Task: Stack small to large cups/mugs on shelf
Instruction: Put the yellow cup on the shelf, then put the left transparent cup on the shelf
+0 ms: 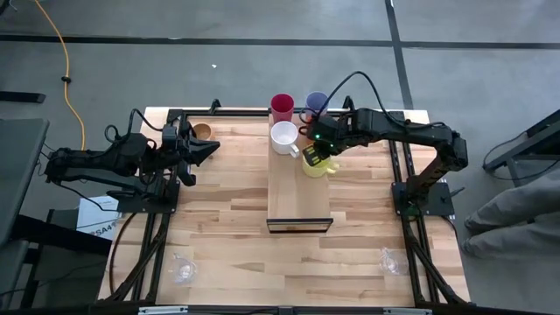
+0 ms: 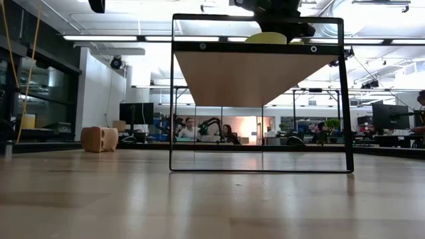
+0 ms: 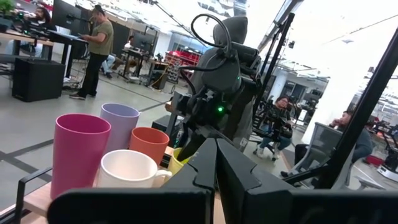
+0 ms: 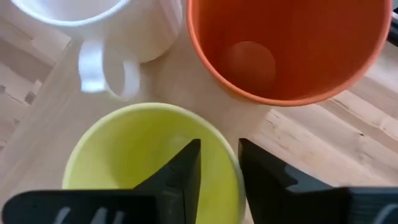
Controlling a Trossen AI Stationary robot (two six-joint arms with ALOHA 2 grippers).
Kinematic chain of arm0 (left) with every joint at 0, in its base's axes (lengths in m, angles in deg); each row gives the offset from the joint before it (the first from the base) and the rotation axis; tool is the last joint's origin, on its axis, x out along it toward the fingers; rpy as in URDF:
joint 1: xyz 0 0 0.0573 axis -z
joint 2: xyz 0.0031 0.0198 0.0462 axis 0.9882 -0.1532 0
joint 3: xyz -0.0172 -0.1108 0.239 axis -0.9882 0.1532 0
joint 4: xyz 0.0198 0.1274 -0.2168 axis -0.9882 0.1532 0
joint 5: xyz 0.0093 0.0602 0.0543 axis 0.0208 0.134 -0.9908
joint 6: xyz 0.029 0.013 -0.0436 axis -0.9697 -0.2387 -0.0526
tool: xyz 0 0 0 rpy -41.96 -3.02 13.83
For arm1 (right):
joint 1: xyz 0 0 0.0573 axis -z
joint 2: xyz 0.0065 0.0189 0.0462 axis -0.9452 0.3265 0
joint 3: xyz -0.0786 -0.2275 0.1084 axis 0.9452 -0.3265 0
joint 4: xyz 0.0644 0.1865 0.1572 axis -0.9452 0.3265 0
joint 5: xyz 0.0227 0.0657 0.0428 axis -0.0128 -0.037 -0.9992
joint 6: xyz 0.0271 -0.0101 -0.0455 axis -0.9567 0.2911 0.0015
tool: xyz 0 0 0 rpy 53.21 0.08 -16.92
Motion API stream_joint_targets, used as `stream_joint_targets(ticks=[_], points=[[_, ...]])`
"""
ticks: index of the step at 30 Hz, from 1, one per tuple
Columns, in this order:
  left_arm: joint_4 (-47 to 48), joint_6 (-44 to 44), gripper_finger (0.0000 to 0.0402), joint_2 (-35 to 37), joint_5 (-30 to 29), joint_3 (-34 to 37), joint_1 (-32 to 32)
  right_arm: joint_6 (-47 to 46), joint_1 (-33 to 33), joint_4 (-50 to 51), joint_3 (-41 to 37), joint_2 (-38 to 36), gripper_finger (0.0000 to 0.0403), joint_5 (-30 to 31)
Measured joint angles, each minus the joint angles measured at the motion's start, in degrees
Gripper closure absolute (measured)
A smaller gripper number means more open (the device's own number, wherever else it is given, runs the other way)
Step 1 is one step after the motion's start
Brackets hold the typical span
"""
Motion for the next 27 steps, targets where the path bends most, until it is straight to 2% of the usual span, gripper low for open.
stream_joint_targets(ticks=[10, 14, 17, 20, 22, 27], points=[[0.0, 0.0, 0.0401, 0.0, -0.2, 0.0, 0.0, 4.8, 0.0, 4.1, 2.2, -2.0, 0.0302, 1.4], [0.0, 0.0, 0.0401, 0.0, -0.2, 0.0, 0.0, 8.8, -0.8, 7.2, 3.8, -5.8, 0.0302, 2.6], [0.0, 0.0, 0.0401, 0.0, -0.2, 0.0, 0.0, 11.9, -3.3, 7.6, 1.8, -10.4, 0.0302, 3.2], [0.0, 0.0, 0.0401, 0.0, -0.2, 0.0, 0.0, 11.0, -7.0, 7.0, -4.6, -16.0, 0.0302, 5.6], [0.1, 0.0, 0.0401, 0.0, -0.2, 0.0, 0.0, 7.7, -10.0, 4.1, -11.5, -21.1, 0.0302, 7.3], [0.6, 0.0, 0.0401, 0.0, 0.3, 0.0, 0.0, -0.2, -17.3, -10.4, -31.6, -35.8, 0.0302, 7.7]])
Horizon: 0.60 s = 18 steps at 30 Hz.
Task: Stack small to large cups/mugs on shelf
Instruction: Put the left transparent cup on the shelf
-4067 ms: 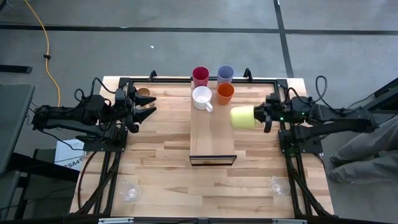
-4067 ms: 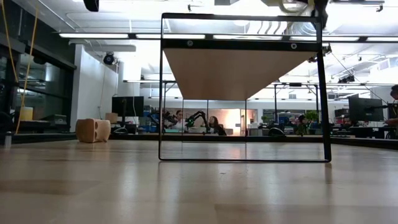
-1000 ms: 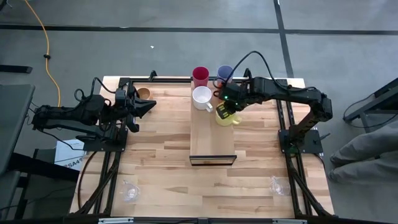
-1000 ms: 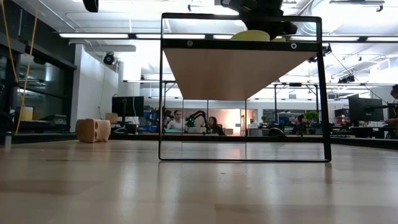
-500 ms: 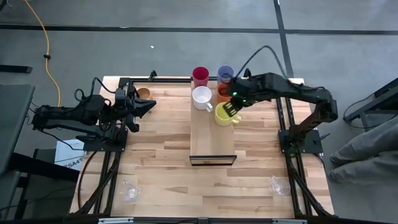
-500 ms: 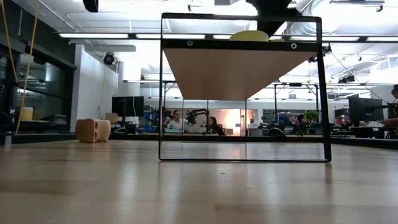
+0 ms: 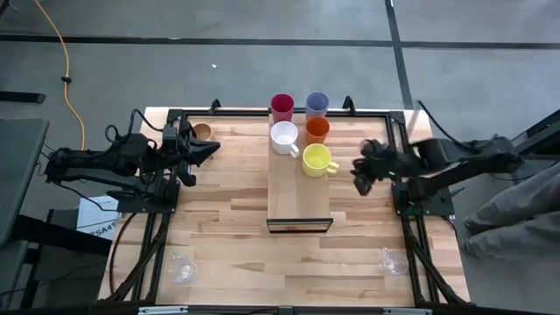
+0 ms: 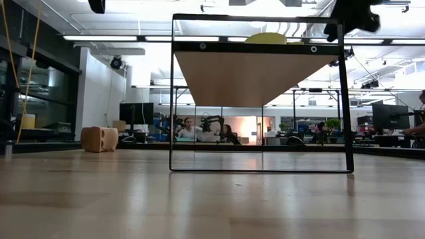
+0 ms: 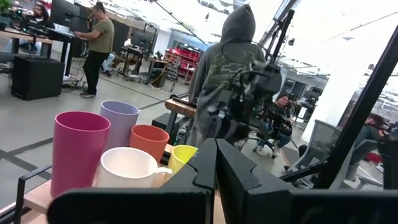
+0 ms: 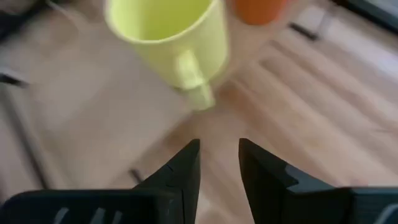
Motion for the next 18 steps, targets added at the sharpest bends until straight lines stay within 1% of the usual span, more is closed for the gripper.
stream_joint_targets(ticks=[2, 4, 7, 10, 11, 13, 18], points=[[0.4, 0.0, 0.0401, 0.0, 0.1, 0.0, 0.0, -0.7, -1.9, -8.7, -6.9, -5.8, 0.0302, 0.1], [0.8, 0.0, 0.0401, 0.0, 0.2, 0.0, 0.0, 1.9, -2.8, -21.0, -13.0, -10.7, 0.0302, 0.3], [0.9, 0.0, 0.0401, 0.0, 0.2, 0.0, 0.0, 11.4, -3.0, -40.7, -20.2, -16.1, 0.0302, 0.4], [0.9, 0.0, 0.0401, 0.0, 0.2, 0.0, 0.0, 26.1, -3.0, -55.4, -25.4, -18.5, 0.0302, 0.5], [0.9, 0.0, 0.0401, 0.0, 0.2, 0.0, 0.0, 29.9, -3.0, -58.4, -26.5, -18.9, 0.0302, 0.4], [0.9, 0.0, 0.0401, 0.0, 0.3, 0.0, 0.0, 33.9, -3.0, -62.1, -27.5, -19.2, 0.0302, 0.4], [2.3, 0.0, 0.0401, 0.0, 0.3, 0.0, 0.0, 33.8, -3.0, -62.9, -27.7, -19.0, 0.0302, 0.4]])
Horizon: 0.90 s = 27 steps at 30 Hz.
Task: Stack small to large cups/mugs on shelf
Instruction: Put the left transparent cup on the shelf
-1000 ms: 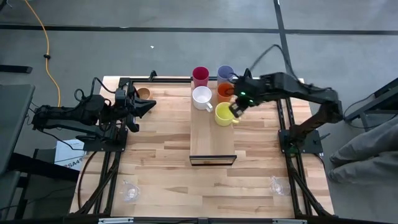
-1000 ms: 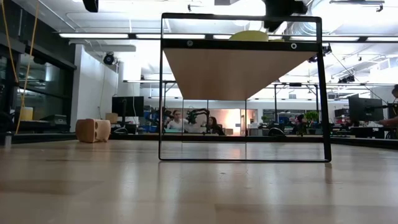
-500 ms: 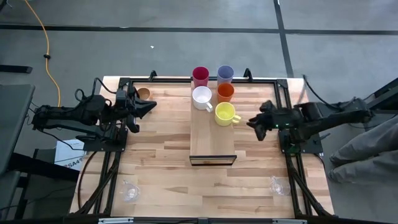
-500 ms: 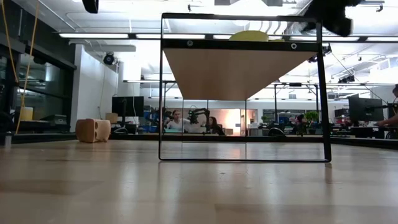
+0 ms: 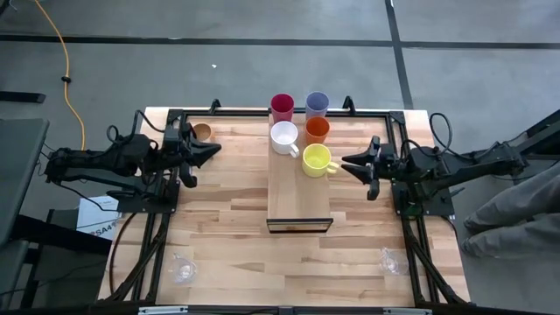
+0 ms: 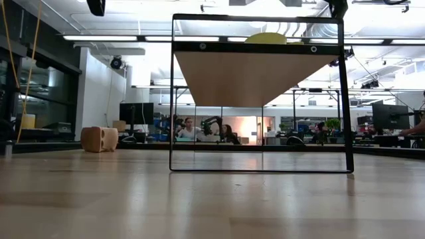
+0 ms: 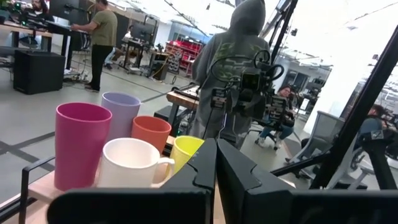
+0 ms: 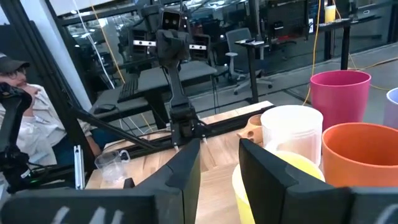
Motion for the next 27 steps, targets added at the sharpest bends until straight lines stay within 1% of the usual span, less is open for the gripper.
stream_joint_targets(ticks=[8, 11, 14, 21, 27], points=[[0.7, -1.2, 0.0401, 0.0, 0.1, 0.0, 0.0, 0.1, 0.0, -0.1, 0.0, -0.1, 0.0302, 0.0], [0.7, -1.9, 0.0393, 0.0, -0.1, 0.0, 0.0, 0.1, 0.0, -0.1, 0.0, -0.1, 0.0302, 0.0], [0.7, -2.0, 0.0369, 0.0, -0.2, 0.0, 0.0, -0.1, 0.0, -0.1, 0.0, -0.1, 0.0302, -0.1], [0.6, -2.0, 0.0288, 0.0, -0.3, 0.0, 0.0, -0.3, 0.0, -0.1, 0.1, 0.0, 0.0302, -0.1], [0.6, -2.0, 0.0232, -0.1, -0.3, 0.0, 0.0, -0.3, 0.0, -0.1, 0.1, 0.0, 0.0302, -0.1]])
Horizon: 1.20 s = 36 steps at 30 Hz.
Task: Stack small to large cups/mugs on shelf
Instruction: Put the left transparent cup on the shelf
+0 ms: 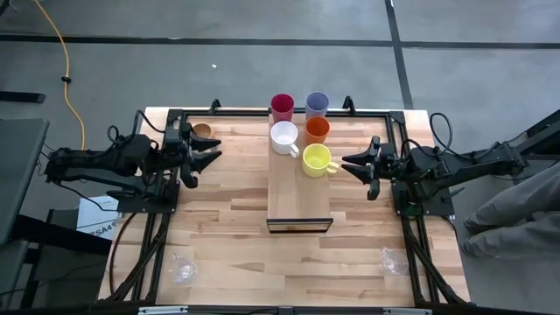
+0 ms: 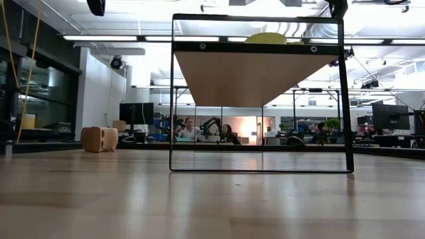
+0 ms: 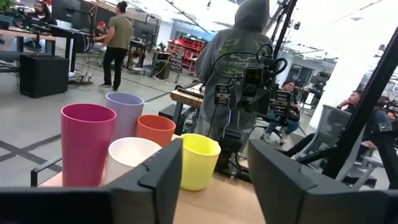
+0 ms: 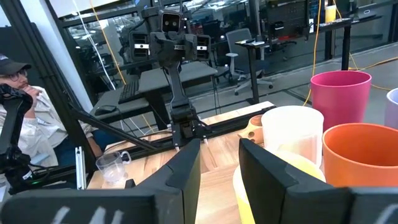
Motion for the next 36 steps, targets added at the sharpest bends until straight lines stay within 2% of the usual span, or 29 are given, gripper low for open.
stream_joint_targets(ticks=[6, 10, 14, 17, 20, 24, 27, 32, 36], points=[[0.3, 0.7, 0.0193, -3.8, 3.2, -0.3, 0.0, 0.0, 0.0, 0.0, 0.0, 0.0, 0.0302, 0.0], [6.7, 0.6, 0.0182, -8.9, 4.8, -4.7, 0.0, -0.2, 0.0, 0.0, 0.0, 0.0, 0.0302, 0.0], [19.2, -0.2, 0.018, -15.2, 9.0, -13.0, 0.0, -1.1, 0.0, 0.3, 0.0, 0.0, 0.0302, 0.0], [32.5, -0.3, 0.018, -20.3, 12.8, -20.5, 0.2, -1.1, 0.0, 0.5, 0.0, 0.0, 0.0302, 0.0], [46.4, -0.4, 0.0181, -25.0, 13.7, -27.6, 1.8, -1.1, 0.0, 0.8, 0.0, 0.0, 0.0302, 0.0], [61.0, 0.1, 0.0181, -29.4, 13.7, -34.1, 6.7, -1.1, 0.0, 0.9, 0.0, 0.0, 0.0302, 0.0], [67.8, 3.2, 0.0181, -30.9, 14.0, -35.6, 11.4, -1.1, 0.0, 1.0, 0.0, 0.0, 0.0302, 0.1], [71.0, 13.2, 0.0181, -31.0, 17.7, -33.6, 21.0, -1.1, 0.0, 1.6, 0.0, 0.0, 0.0302, 0.1], [70.4, 19.2, 0.0181, -31.3, 18.0, -30.4, 30.5, -1.1, 0.0, 2.1, 0.0, 0.0, 0.0302, 0.1]])
